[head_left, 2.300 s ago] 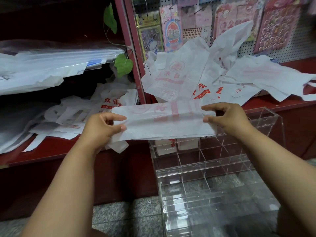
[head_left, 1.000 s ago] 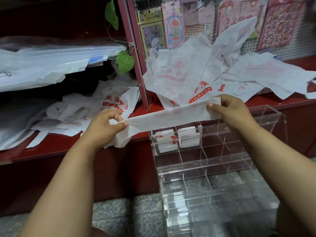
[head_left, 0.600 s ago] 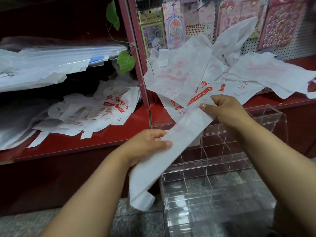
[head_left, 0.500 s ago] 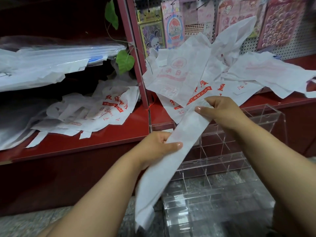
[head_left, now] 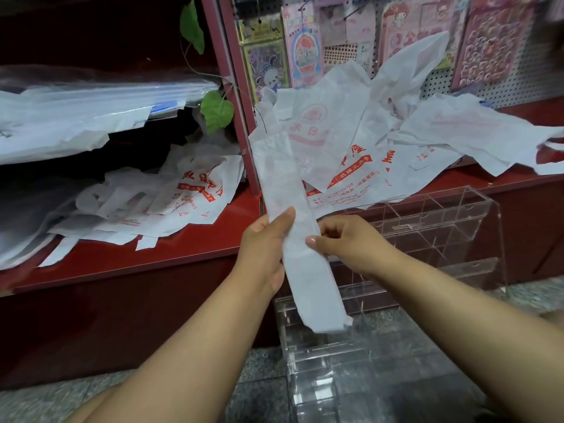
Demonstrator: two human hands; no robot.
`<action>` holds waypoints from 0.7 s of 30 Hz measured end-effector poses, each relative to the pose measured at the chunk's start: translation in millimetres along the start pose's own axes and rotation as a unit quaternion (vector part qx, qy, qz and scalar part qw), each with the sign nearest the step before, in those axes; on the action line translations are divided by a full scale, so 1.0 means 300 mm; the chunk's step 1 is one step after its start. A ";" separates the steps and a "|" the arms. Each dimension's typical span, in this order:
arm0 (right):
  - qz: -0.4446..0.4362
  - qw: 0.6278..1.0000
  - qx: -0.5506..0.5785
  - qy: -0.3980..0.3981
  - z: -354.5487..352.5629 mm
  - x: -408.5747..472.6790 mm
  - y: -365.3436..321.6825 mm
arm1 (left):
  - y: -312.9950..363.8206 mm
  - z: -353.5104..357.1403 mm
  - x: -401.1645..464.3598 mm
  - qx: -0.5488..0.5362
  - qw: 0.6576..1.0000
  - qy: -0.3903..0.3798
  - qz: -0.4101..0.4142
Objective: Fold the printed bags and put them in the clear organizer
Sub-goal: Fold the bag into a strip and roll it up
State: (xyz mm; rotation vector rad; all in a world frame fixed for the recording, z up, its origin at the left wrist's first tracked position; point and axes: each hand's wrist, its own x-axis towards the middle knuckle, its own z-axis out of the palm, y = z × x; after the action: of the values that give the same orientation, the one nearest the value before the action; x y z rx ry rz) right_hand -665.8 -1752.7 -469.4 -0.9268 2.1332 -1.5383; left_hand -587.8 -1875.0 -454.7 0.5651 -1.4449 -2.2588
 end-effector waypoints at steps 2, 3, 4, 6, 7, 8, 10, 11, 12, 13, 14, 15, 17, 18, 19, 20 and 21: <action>-0.012 0.999 -0.049 -0.015 -0.008 -0.002 -0.007 | 0.016 0.000 -0.001 -0.005 1.000 0.006 0.020; -0.014 0.996 -0.078 -0.038 -0.011 -0.005 -0.013 | 0.029 -0.004 0.001 -0.004 0.999 0.018 0.032; -0.012 0.992 -0.106 -0.064 -0.013 -0.009 -0.017 | 0.044 -0.010 0.005 -0.002 0.998 0.038 0.045; 0.003 0.984 -0.141 -0.111 -0.014 -0.019 -0.020 | 0.078 -0.036 0.025 -0.005 0.994 0.079 0.072; 0.010 0.981 -0.147 -0.127 -0.013 -0.024 -0.020 | 0.098 -0.052 0.035 -0.013 0.992 0.092 0.083; 0.013 0.980 -0.145 -0.133 -0.010 -0.025 -0.017 | 0.118 -0.067 0.045 -0.028 0.991 0.098 0.089; 0.005 0.987 -0.117 -0.110 -0.006 -0.020 -0.014 | 0.149 -0.093 0.057 -0.069 0.991 0.084 0.078; 0.001 0.992 -0.096 -0.087 -0.008 -0.015 -0.014 | 0.155 -0.098 0.058 -0.065 0.994 0.065 0.062; 0.003 0.996 -0.073 -0.060 -0.012 -0.009 -0.014 | 0.152 -0.096 0.055 -0.036 0.998 0.039 0.040; 0.008 0.998 -0.050 -0.035 -0.018 -0.003 -0.016 | 0.137 -0.090 0.048 0.010 1.000 0.010 0.015; 0.013 0.999 -0.030 -0.013 -0.026 0.002 -0.018 | 0.117 -0.079 0.033 0.062 0.998 -0.019 -0.008; 0.014 1.000 -0.013 0.003 -0.035 0.003 -0.025 | 0.095 -0.067 0.016 0.110 0.993 -0.045 -0.022; 0.010 1.000 0.017 0.023 -0.046 0.004 -0.039 | 0.057 -0.044 -0.006 0.172 0.983 -0.064 -0.010; 0.004 0.999 0.032 0.033 -0.048 0.003 -0.047 | 0.043 -0.039 -0.009 0.193 0.979 -0.061 0.011; -0.005 0.998 0.048 0.045 -0.047 0.003 -0.053 | 0.037 -0.037 -0.008 0.211 0.975 -0.054 0.035; -0.016 0.996 0.063 0.059 -0.046 0.002 -0.059 | 0.037 -0.035 -0.007 0.225 0.972 -0.046 0.057; -0.029 0.994 0.075 0.073 -0.044 0.001 -0.063 | 0.042 -0.032 -0.009 0.232 0.969 -0.041 0.073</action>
State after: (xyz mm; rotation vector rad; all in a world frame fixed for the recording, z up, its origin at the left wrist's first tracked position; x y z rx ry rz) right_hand -668.4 -1747.3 -447.1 -0.8550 2.0681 -1.8179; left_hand -579.1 -1885.5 -446.5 0.4821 -2.0060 -1.8513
